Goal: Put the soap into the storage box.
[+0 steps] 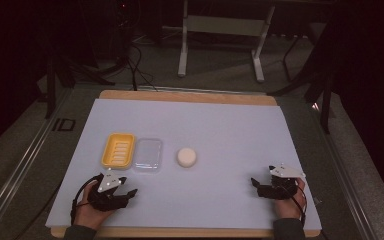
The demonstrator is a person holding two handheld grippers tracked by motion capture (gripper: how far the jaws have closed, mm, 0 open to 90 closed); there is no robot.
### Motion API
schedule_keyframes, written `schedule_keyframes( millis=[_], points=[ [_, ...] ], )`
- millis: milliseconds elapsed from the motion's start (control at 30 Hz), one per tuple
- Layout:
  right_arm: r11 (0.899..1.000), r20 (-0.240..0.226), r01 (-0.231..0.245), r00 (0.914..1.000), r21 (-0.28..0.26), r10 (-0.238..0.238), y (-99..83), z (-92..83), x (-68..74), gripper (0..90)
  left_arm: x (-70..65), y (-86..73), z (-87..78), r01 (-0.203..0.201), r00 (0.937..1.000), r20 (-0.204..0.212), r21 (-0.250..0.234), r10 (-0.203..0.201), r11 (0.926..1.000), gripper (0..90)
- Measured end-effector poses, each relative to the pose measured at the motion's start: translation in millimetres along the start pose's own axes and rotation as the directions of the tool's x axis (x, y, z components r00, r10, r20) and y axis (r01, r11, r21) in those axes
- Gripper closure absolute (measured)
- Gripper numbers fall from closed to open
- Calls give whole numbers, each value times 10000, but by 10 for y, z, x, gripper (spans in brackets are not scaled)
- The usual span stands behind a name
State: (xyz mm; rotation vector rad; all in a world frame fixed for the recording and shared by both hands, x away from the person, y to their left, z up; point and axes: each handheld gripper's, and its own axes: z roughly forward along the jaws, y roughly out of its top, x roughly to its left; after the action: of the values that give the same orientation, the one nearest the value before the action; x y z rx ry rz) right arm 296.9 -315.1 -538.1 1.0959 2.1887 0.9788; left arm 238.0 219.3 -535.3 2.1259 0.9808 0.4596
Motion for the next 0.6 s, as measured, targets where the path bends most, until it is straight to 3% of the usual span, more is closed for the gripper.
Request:
schedule_keyframes(
  millis=[233,367,400,600],
  points=[
    [9999,51,98,9999,-32,-98,-1,-2,12,147,-7,74,-32,-401,9991,175,290,396,9988,399],
    [9999,58,143,9999,22,-143,0,3,15,147,36,106,-28,-450,9985,331,394,437,9982,386],
    [9998,59,176,9998,34,-176,1,4,20,147,57,125,-12,-646,9976,280,589,631,9962,386],
    [9998,86,177,9998,-33,-176,-2,-1,19,147,123,197,14,-890,9954,432,868,855,9922,386]
  ],
)
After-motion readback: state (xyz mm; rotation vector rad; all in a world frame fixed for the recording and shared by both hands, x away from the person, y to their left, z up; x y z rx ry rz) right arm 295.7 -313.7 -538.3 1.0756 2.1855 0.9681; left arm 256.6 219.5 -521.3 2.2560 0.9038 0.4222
